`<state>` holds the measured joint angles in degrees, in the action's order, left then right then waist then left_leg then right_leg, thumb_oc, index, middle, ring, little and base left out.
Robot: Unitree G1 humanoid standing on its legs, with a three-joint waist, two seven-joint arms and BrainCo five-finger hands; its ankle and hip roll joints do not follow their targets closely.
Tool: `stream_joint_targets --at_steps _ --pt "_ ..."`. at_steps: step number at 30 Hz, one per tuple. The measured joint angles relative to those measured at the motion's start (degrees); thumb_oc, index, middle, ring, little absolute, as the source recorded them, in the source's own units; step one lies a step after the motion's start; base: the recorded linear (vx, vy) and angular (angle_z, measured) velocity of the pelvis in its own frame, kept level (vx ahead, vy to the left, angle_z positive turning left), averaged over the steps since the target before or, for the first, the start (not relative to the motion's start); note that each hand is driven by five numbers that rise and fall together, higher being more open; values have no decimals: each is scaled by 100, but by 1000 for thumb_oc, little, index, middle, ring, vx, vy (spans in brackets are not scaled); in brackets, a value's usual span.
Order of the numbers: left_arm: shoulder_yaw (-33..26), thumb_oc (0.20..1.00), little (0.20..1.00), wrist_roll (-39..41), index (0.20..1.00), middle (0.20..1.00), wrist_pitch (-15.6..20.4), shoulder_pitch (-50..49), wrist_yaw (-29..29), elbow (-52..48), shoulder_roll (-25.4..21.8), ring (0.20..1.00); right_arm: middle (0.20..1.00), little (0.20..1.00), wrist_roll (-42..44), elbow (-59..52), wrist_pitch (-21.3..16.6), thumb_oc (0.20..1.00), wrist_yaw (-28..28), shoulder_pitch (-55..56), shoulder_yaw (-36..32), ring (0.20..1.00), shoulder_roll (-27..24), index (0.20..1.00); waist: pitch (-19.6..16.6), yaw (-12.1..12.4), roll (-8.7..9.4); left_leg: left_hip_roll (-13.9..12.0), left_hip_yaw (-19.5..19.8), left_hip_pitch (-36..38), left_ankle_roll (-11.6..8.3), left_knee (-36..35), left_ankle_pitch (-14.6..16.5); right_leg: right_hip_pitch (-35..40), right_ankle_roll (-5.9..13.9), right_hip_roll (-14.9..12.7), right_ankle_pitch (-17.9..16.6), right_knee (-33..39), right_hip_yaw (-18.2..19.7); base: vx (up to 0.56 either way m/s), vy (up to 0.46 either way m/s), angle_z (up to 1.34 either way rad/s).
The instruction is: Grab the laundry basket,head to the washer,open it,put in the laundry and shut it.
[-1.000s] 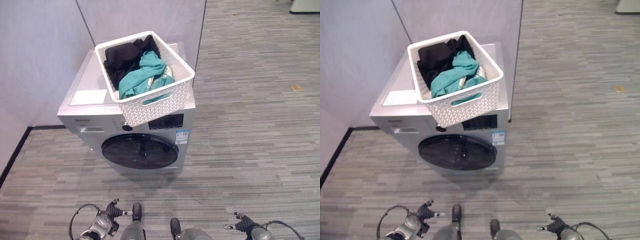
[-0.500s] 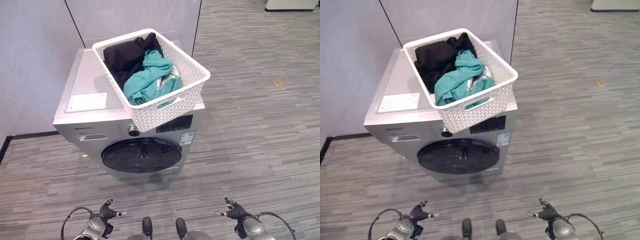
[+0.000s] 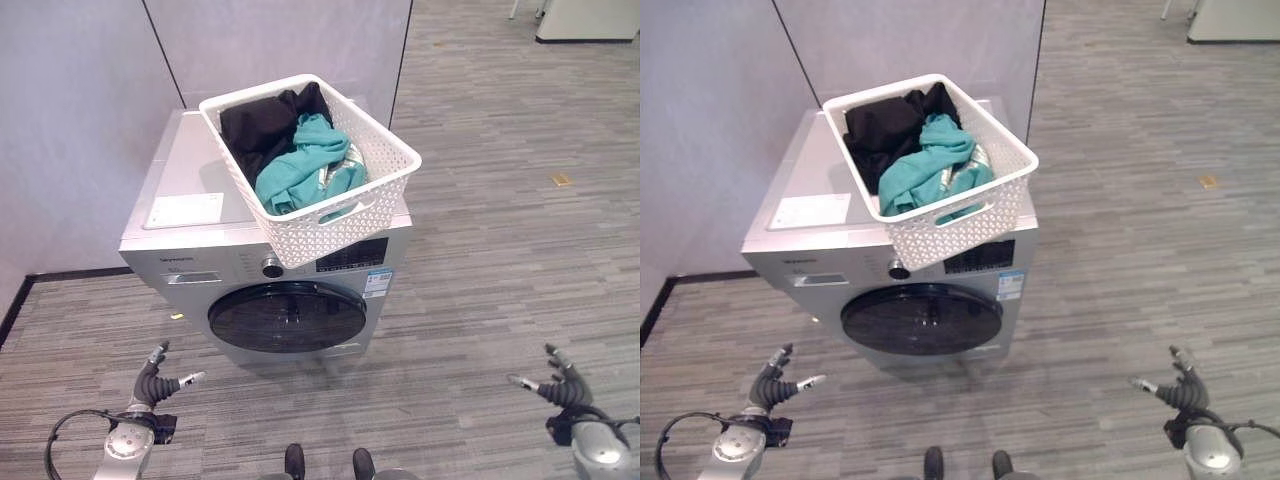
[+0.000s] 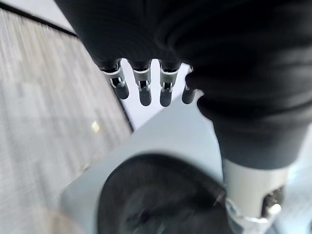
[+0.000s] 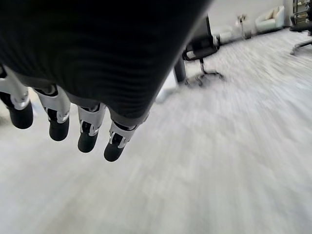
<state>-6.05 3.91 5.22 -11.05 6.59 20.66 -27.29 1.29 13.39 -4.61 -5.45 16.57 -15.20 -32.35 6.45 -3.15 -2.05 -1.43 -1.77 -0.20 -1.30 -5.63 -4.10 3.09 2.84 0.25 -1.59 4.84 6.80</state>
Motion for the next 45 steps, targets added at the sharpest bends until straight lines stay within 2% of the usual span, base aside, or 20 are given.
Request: stream_joint_targets --at_steps 2,7,12,16,19,20,22,24,25,26,30,31,32,33,35,36,37,40,45 --pt "-6 1000 1000 -25 1000 1000 -16 62 49 -41 -19 1000 1000 1000 -14 -429 81 1000 -54 -5 -17 1000 8 1000 -16 31 -12 3 1 -13 -5 0 -5 -8 -4 -3 -8 -1 -24 9 -3 5" --pt "-25 1000 1000 -147 1000 1000 -7 396 206 -51 -311 1000 1000 1000 -24 -1377 -72 1000 229 -58 135 1000 23 1000 -116 69 21 2 -18 -104 -18 5 -72 -100 0 -7 -28 -2 -38 -6 4 0" --pt "12 1000 1000 -505 1000 1000 -10 1263 426 19 -948 1000 1000 1000 253 -2011 -161 1000 747 -590 993 1000 27 1000 -126 69 78 0 -63 -99 -5 27 -84 -112 17 -10 -43 -1 31 -14 29 -4" --pt "651 1000 1000 -521 1000 1000 10 2647 693 608 -1731 1000 1000 1000 610 -2214 -211 1000 940 -1322 2034 1000 17 1000 -123 74 90 -4 -118 -151 -14 6 -91 -191 52 -14 -69 -1 68 -20 53 -6" --pt "960 1000 1000 -500 1000 1000 19 3249 760 890 -1933 1000 1000 1000 751 -2264 -221 1000 959 -1594 2401 1000 46 1000 -114 63 83 -1 -190 -211 2 29 -114 -284 83 -24 -112 -2 110 -37 75 -9" --pt "1713 1000 1000 -394 1000 1000 30 4126 801 1694 -2059 1000 1000 1000 814 -2297 -211 1000 843 -1816 2685 1000 59 1000 -112 75 81 2 -214 -233 29 28 -137 -318 119 -29 -151 -3 139 -37 77 -10" --pt "2110 1000 1000 -156 1000 1000 52 4980 800 2248 -2084 1000 1000 1000 882 -2445 -245 1000 817 -2194 3121 1000 142 1000 -64 43 107 -6 -320 -327 30 28 -151 -443 182 -32 -172 -2 212 -45 60 -20" --pt "2202 1000 1000 44 1000 1000 66 5267 787 2296 -2085 1000 1000 1000 908 -2458 -268 1000 824 -2350 3249 1000 175 1000 -28 26 97 -8 -360 -385 30 28 -162 -516 220 -41 -202 -3 240 -57 60 -15" --pt "2626 1000 1000 248 1000 1000 175 5776 792 2840 -2017 1000 1000 1000 926 -2461 -257 1000 736 -2388 3320 1000 177 1000 7 -56 107 -1 -377 -422 41 29 -175 -561 235 -48 -242 -4 241 -9 20 -7" --pt "2774 1000 1000 297 1000 1000 116 6054 773 3167 -2017 1000 1000 1000 922 -2453 -257 1000 716 -2510 3422 1000 194 1000 29 -60 113 -15 -385 -466 38 29 -182 -603 268 -45 -236 -4 250 0 0 -11" --pt "2700 1000 1000 461 1000 1000 117 6085 779 3135 -1994 1000 1000 1000 924 -2488 -279 1000 692 -2556 3439 1000 179 1000 112 -115 74 -27 -495 -498 38 29 -183 -688 255 -27 -287 -4 356 0 62 -15" --pt "3063 1000 1000 508 1000 1000 160 6500 788 3663 -1919 1000 1000 1000 1021 -2565 -276 1000 599 -2575 3560 1000 188 1000 148 -184 88 -5 -523 -536 34 38 -173 -777 283 -11 -318 -37 394 12 149 -2" --pt "3762 1000 1000 500 1000 1000 145 7277 685 4704 -1900 1000 1000 1000 1099 -2580 -280 1000 559 -2805 3729 1000 168 1000 179 -190 123 -8 -536 -645 34 37 -173 -903 351 1 -363 -29 396 29 54 -18" --pt "3734 1000 1000 520 1000 1000 -11 7623 660 5031 -1992 1000 1000 1000 1137 -2639 -285 1000 590 -3044 3917 1000 192 1000 209 -208 144 -83 -613 -773 11 36 -188 -1029 470 -2 -336 -3 438 36 47 -37" --pt "3430 1000 1000 518 1000 1000 6 7814 636 4970 -2130 1000 1000 1000 1146 -2848 -322 1000 588 -3078 3949 1000 223 1000 317 -233 192 -52 -853 -832 27 37 -196 -1198 524 -61 -392 -3 474 56 50 -52" --pt "3412 1000 1000 519 1000 1000 -9 7811 615 4983 -2148 1000 1000 1000 1147 -2872 -322 1000 581 -3036 3938 1000 224 1000 320 -271 190 -38 -878 -825 31 36 -196 -1201 503 -74 -411 -4 498 87 72 -37" --pt "3412 1000 1000 502 1000 1000 -6 7821 578 5007 -2197 1000 1000 1000 1148 -2888 -321 1000 576 -3001 3947 1000 204 1000 325 -410 198 -24 -935 -818 52 35 -176 -1213 502 -87 -410 -4 524 62 52 -19" --pt "3370 1000 1000 495 1000 1000 -24 7834 549 5017 -2245 1000 1000 1000 1155 -2947 -321 1000 571 -2974 3919 1000 188 1000 348 -439 224 -24 -1105 -821 95 36 -140 -1297 423 -75 -493 -5 691 45 56 -28" --pt "3375 1000 1000 490 1000 1000 -45 7863 555 5032 -2460 1000 1000 1000 1270 -3049 -321 1000 537 -2937 3928 1000 231 1000 467 -510 315 -46 -1138 -824 99 35 -111 -1329 422 -36 -570 -7 705 52 54 -9"
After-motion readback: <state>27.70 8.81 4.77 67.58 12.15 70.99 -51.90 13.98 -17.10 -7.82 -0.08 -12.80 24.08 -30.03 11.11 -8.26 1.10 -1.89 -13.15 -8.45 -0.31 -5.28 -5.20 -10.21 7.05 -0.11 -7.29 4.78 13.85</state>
